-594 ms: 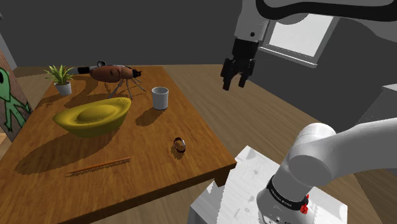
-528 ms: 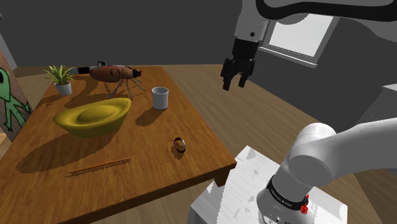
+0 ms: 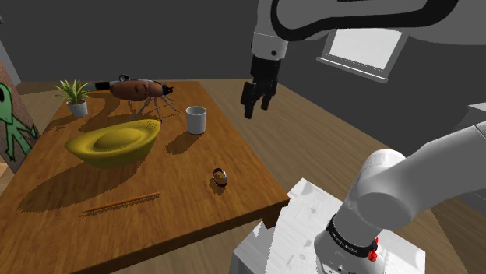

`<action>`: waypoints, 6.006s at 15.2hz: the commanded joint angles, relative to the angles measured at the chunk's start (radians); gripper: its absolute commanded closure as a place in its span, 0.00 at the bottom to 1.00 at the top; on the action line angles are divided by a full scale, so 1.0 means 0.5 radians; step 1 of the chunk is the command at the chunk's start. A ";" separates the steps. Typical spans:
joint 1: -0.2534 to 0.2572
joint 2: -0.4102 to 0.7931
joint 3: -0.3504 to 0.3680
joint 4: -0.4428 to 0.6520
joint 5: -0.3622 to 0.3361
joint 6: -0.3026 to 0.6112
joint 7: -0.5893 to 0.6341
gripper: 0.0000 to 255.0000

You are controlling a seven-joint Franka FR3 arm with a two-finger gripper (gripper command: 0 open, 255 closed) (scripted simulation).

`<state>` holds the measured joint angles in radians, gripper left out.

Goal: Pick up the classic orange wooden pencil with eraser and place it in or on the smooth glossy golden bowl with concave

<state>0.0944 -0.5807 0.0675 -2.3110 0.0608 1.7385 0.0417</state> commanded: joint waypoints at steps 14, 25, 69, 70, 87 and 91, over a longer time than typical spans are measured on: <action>0.275 0.878 0.366 0.404 -0.257 0.547 -0.273 0.00; 0.504 1.486 0.587 0.768 -0.683 0.759 -0.342 0.00; 0.643 1.736 0.653 1.046 -0.889 0.700 -0.452 1.00; 0.643 1.726 0.656 1.060 -0.881 0.679 -0.461 1.00; 0.645 1.625 0.684 1.383 -0.784 0.281 -0.591 1.00; 0.617 1.698 0.657 1.529 -0.796 0.221 -0.674 1.00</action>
<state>0.4099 0.2510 0.4027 -1.5687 -0.3333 1.8513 -0.2791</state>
